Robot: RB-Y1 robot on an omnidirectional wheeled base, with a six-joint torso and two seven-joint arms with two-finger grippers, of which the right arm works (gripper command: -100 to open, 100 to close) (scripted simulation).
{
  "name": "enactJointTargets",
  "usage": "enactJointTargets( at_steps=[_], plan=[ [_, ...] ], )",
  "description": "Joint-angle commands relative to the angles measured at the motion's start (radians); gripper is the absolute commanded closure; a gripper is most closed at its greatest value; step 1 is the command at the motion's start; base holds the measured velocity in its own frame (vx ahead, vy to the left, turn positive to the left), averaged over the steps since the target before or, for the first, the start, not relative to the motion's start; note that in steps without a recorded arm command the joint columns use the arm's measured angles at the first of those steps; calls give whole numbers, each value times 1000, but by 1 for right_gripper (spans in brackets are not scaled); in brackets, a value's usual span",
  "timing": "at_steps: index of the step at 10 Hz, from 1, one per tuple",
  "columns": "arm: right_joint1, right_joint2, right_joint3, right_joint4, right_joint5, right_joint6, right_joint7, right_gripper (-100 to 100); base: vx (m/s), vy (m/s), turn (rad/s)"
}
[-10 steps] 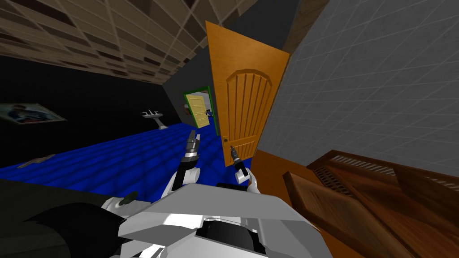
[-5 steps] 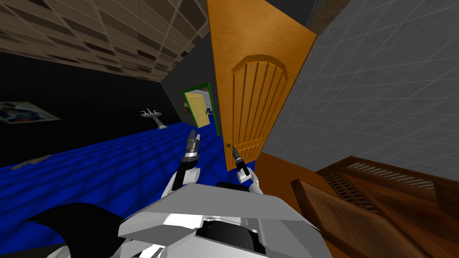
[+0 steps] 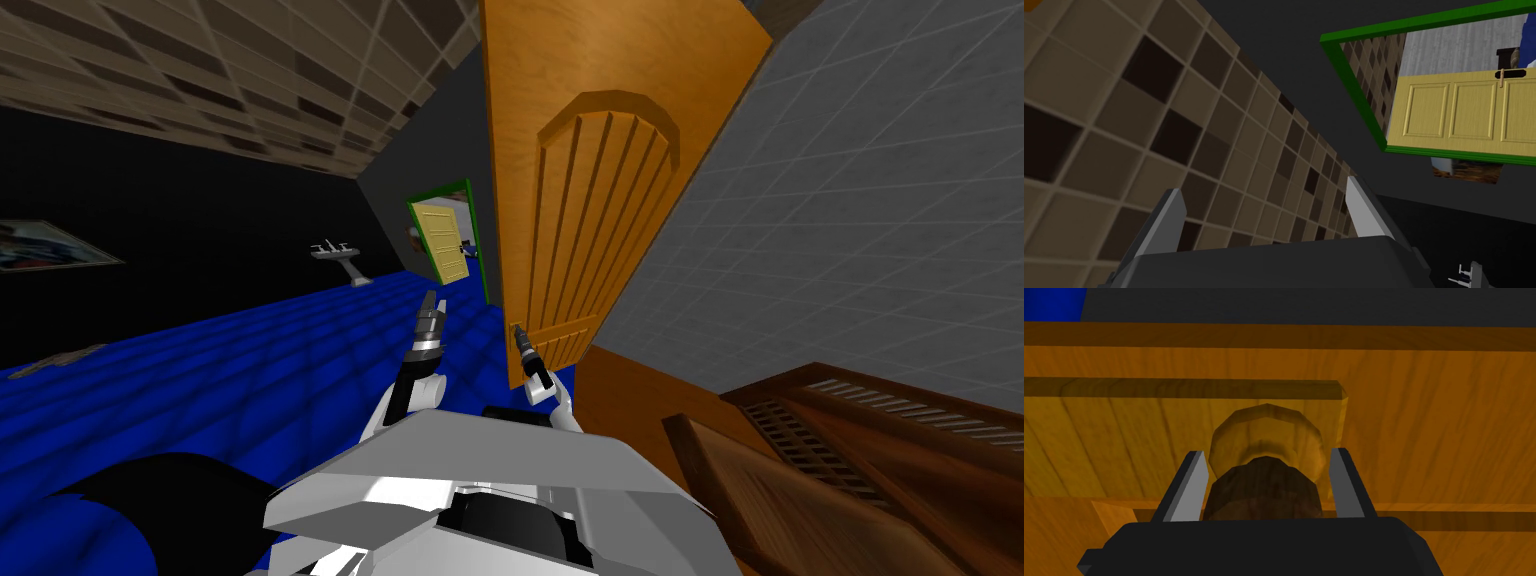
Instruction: Push the door open
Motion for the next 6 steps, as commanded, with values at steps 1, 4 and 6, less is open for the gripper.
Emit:
enactJointTargets(
  at_steps=[1, 4, 6],
  plan=[
    [3, -2, 0, 3, 0, 2, 0, 100, -30, -24, 9],
    [3, -2, 0, 3, 0, 2, 0, 100, -16, -11, 3],
    [3, -33, -19, 8, -2, 2, 4, 100, 38, 40, -23]
  ],
)
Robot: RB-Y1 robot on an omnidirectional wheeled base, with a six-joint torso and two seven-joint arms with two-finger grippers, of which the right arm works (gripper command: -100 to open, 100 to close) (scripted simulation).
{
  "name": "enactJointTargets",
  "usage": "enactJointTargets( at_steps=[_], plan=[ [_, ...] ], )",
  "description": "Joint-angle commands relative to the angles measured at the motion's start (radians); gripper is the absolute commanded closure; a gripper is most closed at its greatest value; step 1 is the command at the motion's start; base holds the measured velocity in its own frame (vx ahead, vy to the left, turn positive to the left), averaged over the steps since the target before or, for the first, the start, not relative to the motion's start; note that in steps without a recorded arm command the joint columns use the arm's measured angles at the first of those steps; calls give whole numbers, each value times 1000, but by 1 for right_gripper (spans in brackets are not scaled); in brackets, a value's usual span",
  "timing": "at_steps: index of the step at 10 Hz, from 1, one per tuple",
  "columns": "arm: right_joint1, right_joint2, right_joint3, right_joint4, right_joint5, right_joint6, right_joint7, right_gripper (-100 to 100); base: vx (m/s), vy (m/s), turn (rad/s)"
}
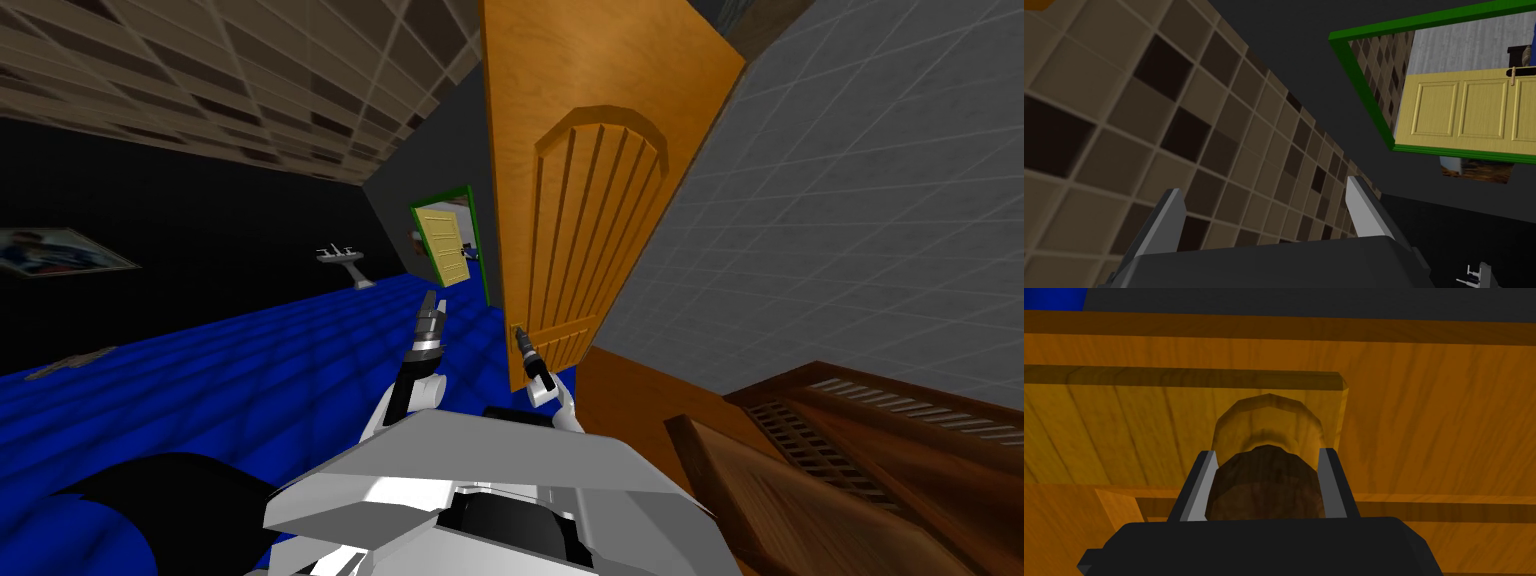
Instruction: Push the door open
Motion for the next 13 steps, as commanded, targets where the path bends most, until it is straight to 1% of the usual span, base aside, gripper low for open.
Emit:
enactJointTargets(
  at_steps=[1, 2, 4, 5, 8, 9, 11, 13],
  plan=[
    [-12, -18, -25, 15, -3, -9, 3, 100, 139, 151, -98],
    [-13, -27, -37, 16, -5, -11, 4, 100, 162, 149, -119],
    [-14, -32, -51, 18, -7, -13, 6, 100, 128, 141, -63],
    [-15, -33, -66, 20, -9, -14, 8, 100, 152, 142, -103],
    [-17, -25, -87, 23, -12, -17, 11, 100, 114, 109, -74],
    [-18, -20, -94, 24, -13, -18, 12, 100, 62, 91, -65],
    [-20, 7, -118, 27, -16, -21, 15, 100, 67, 129, -107],
    [-21, 34, -133, 29, -19, -23, 17, 100, 84, 173, -106]
  ],
)
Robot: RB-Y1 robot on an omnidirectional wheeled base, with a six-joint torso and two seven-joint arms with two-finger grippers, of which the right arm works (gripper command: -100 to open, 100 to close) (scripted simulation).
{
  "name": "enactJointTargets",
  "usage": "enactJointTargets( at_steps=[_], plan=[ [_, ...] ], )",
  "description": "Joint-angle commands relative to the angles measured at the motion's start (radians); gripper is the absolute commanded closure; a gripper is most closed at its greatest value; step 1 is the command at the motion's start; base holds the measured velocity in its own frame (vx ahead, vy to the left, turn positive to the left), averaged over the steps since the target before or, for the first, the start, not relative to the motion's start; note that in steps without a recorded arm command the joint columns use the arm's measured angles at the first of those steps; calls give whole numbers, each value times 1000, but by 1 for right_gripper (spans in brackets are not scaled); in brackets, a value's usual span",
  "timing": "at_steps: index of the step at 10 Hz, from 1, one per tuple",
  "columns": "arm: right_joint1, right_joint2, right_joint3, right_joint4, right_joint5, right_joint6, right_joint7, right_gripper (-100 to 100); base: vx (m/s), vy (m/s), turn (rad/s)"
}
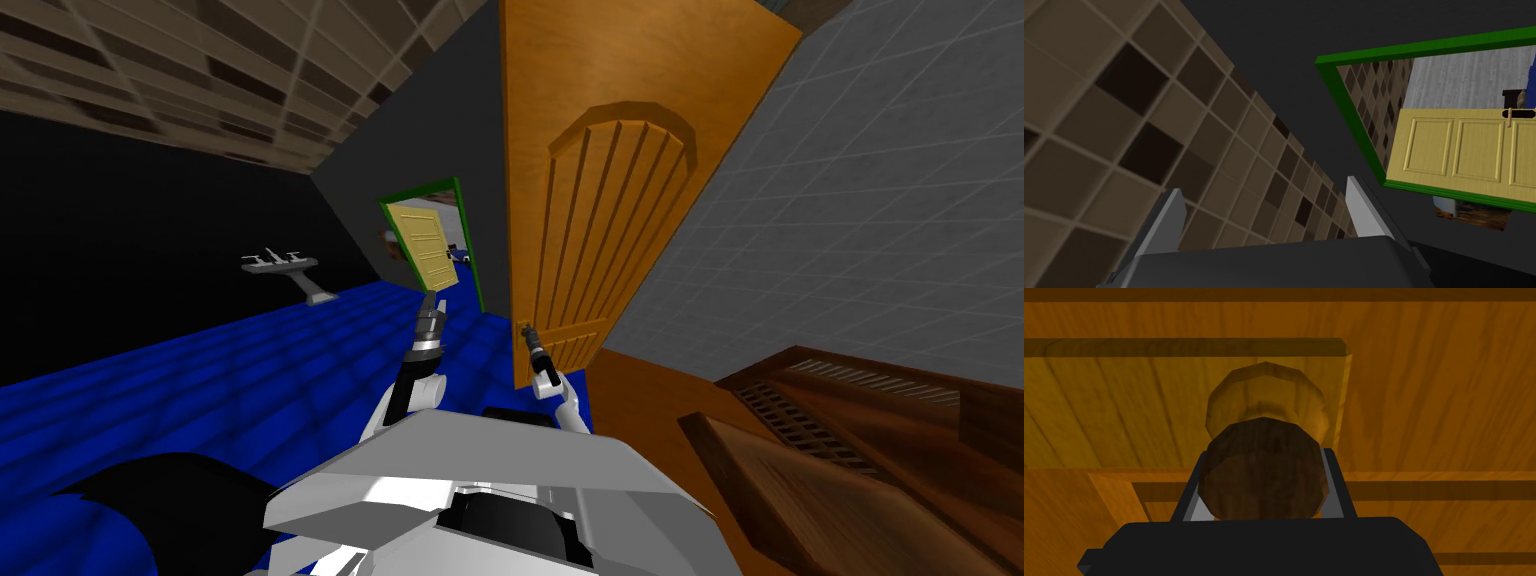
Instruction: Push the door open
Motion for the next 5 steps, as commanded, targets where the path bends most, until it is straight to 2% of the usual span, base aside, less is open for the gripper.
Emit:
enactJointTargets(
  at_steps=[1, 2, 5],
  plan=[
    [0, 0, 0, 0, 0, 0, 0, 100, 46, 56, -36],
    [-1, -30, -22, -5, -4, -1, 4, 100, 109, 129, -70],
    [-1, -54, -58, -8, -12, -1, 10, 100, 168, 196, -94]
  ],
)
